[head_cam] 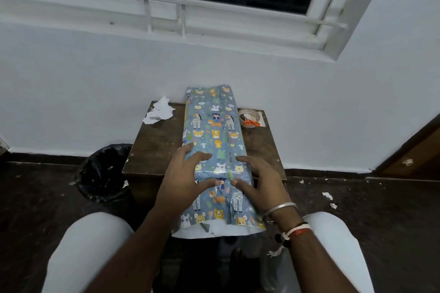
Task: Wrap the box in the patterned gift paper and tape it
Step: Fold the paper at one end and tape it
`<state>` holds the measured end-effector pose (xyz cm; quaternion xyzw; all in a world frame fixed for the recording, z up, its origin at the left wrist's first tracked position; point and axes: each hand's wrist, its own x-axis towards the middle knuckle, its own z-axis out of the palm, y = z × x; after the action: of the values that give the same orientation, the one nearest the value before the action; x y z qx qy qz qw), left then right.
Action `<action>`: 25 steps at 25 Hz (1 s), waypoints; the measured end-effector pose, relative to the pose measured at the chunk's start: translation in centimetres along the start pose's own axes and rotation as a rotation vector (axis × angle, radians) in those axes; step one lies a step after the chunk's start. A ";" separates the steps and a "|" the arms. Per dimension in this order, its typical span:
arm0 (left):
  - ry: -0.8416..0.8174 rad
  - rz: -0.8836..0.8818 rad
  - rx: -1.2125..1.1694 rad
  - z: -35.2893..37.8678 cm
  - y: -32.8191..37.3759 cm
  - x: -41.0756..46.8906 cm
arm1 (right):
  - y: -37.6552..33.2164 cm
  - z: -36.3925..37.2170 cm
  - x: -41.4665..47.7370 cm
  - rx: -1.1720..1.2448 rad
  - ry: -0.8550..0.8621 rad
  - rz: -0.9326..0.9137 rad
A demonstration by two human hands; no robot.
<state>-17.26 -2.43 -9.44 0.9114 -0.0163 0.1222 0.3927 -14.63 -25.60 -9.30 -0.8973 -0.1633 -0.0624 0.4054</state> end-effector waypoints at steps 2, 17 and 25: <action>0.003 0.017 0.022 0.3 -0.1 0.1 | -0.3 0.6 -0.4 -0.027 0.033 0.036; -0.079 0.382 0.368 3.2 2.8 1.3 | -0.1 2.5 -2.0 0.132 0.153 0.203; -0.162 0.328 0.420 3.5 3.4 2.0 | 0.7 1.2 -2.8 0.132 0.148 0.363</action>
<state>-15.06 -7.18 -8.83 0.9647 -0.1694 0.1115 0.1677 -17.03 -25.83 -11.27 -0.8765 0.0275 -0.0433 0.4787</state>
